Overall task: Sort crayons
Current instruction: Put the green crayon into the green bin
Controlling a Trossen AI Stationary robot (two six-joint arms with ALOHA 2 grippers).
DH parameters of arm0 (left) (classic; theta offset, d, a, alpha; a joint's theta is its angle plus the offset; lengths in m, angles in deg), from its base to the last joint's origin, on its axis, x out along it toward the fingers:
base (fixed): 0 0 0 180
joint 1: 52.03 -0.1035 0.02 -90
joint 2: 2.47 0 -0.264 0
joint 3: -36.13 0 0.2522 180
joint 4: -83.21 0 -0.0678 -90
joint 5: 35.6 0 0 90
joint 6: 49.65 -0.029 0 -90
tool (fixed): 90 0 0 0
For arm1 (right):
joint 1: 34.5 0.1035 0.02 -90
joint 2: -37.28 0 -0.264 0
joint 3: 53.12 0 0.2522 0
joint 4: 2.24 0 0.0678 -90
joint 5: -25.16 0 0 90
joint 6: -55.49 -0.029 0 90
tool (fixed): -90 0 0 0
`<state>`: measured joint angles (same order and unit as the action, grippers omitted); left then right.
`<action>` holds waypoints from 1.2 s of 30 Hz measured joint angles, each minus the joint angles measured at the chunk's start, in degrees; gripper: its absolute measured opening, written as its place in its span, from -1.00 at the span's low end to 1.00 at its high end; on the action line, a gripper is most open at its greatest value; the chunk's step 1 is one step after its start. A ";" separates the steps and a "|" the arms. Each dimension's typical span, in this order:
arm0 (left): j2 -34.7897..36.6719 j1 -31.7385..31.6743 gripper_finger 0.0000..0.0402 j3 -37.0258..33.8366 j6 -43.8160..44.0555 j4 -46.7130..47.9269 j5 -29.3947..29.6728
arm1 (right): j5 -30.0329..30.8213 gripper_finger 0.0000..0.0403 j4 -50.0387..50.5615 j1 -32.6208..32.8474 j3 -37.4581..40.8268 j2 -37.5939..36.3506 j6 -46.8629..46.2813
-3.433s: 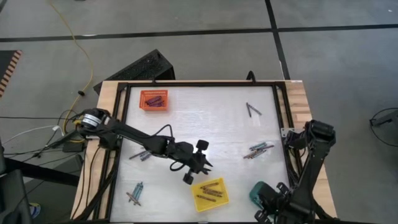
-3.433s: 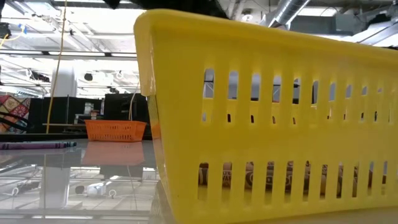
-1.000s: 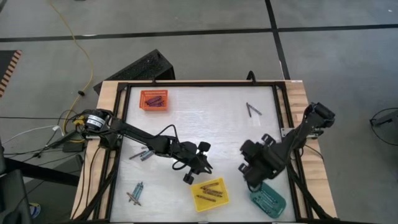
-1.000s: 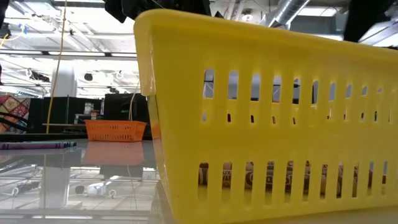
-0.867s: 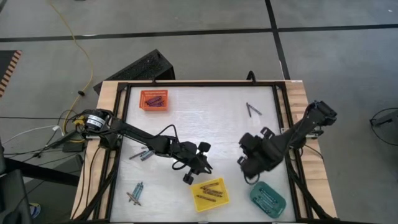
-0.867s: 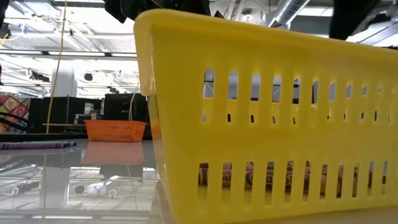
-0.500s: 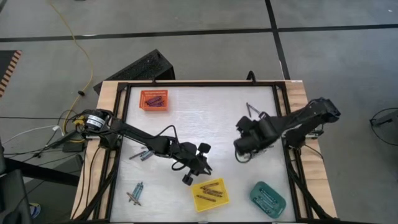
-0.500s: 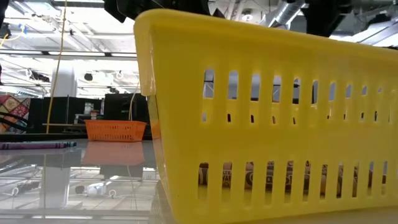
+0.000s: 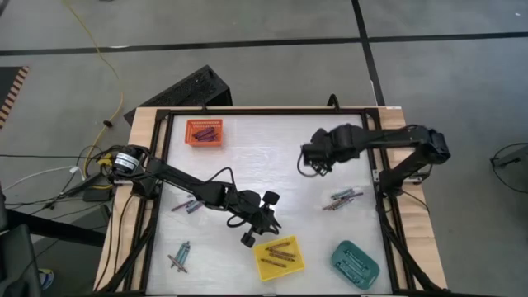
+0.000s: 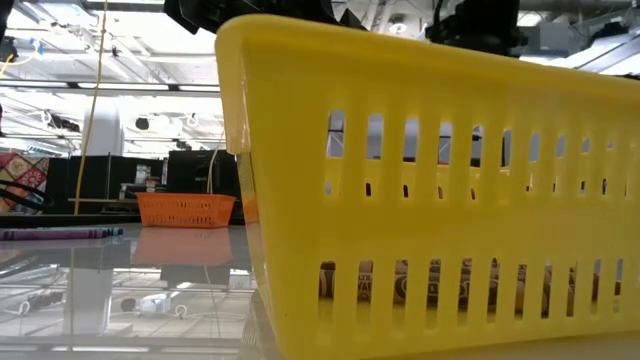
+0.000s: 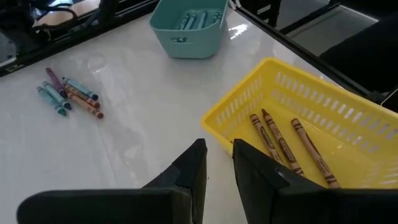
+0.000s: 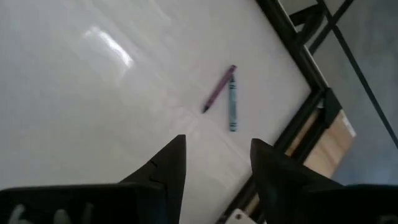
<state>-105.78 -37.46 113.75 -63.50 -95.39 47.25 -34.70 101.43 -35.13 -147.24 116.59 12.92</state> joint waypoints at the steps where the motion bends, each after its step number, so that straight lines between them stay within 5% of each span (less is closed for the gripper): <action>1: 0.00 0.03 -0.66 0.00 0.00 -0.01 0.00 | -0.12 -0.14 -0.17 -1.45 0.00 -0.18 1.50; 8: 0.00 0.04 -0.57 0.00 0.02 -0.08 0.33 | -0.77 -0.15 -2.51 -11.77 1.19 -1.57 11.02; 17: 0.02 0.04 -0.22 0.00 1.42 3.51 3.34 | -8.01 -0.15 -13.53 -26.53 14.64 -8.69 21.64; 25: 0.02 0.02 -0.20 0.00 1.43 5.52 2.72 | -14.05 -0.16 -24.83 -38.07 27.58 -14.11 28.27; 36: 0.02 0.02 -0.20 0.00 1.21 5.73 2.36 | -20.21 -0.16 -34.28 -47.28 35.93 -12.34 36.81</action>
<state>-105.76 -37.44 113.75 -62.29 -89.66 49.61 -54.91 67.15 -82.41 -111.31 104.25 49.72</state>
